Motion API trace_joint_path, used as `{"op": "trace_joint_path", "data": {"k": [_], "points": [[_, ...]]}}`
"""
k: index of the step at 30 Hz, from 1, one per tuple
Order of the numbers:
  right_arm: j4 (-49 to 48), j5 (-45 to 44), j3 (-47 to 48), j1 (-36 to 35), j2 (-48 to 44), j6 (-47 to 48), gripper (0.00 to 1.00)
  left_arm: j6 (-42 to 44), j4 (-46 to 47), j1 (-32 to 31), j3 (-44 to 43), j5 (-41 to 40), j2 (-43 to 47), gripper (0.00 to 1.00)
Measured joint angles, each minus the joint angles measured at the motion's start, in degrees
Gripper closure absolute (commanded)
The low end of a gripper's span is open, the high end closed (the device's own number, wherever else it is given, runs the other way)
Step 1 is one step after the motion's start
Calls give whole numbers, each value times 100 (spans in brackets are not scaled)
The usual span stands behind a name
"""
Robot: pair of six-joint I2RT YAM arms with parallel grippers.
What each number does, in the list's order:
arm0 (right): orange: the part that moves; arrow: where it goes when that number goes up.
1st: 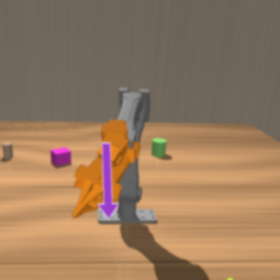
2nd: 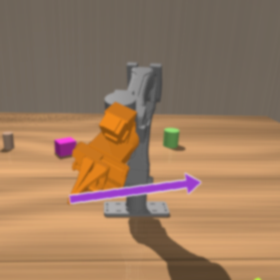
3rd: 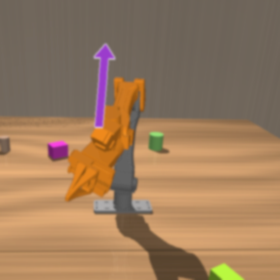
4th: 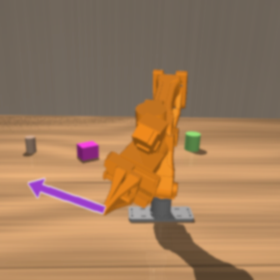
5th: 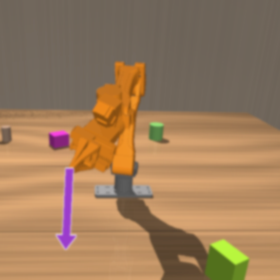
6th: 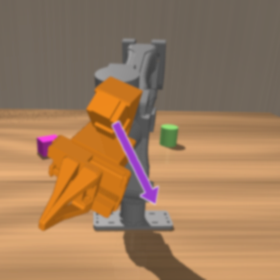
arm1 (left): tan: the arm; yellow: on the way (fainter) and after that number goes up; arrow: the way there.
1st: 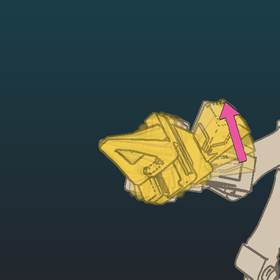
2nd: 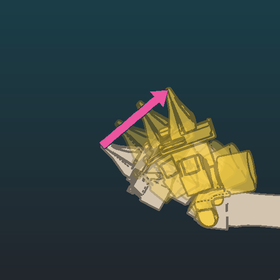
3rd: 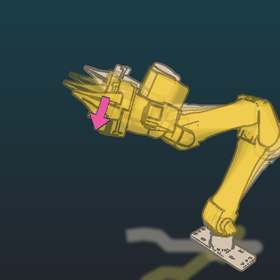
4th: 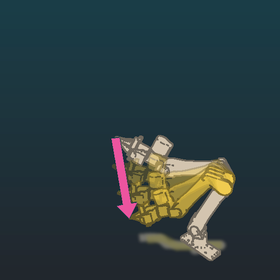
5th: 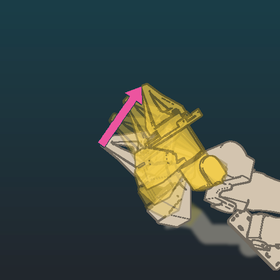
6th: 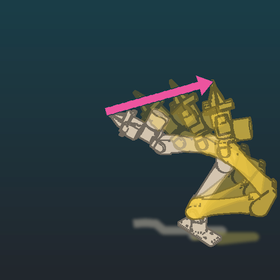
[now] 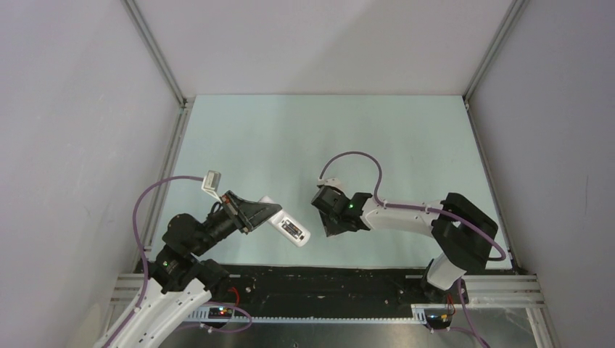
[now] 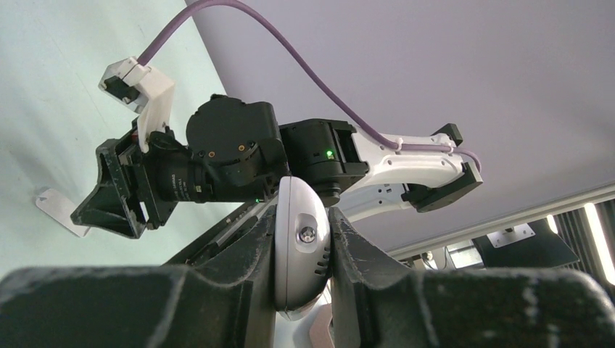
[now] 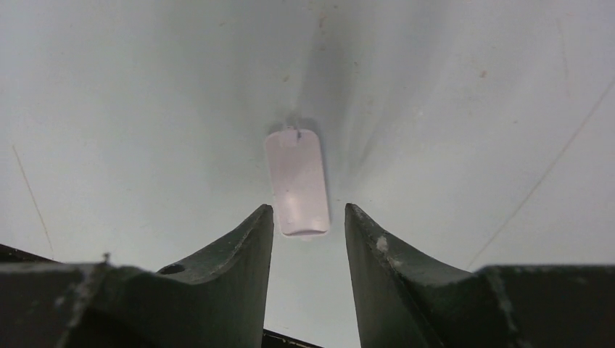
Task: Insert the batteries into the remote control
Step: Adjust the battery cover at the center of the board.
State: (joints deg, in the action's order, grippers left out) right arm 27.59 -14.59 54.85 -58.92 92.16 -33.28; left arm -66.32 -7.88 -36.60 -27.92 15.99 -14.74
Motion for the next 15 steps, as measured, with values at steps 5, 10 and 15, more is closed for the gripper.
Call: {"op": "trace_joint_path", "data": {"k": [5, 10, 15], "points": [[-170, 155, 0, -48, 114, -9, 47, 0, 0, 0, 0, 2, 0, 99], [-173, 142, 0, -48, 223, -22, 46, 0, 0, 0, 0, 0, 0, 99], [-149, 46, 0, -48, 245, -61, 45, 0, 0, 0, 0, 0, 0, 99]]}}
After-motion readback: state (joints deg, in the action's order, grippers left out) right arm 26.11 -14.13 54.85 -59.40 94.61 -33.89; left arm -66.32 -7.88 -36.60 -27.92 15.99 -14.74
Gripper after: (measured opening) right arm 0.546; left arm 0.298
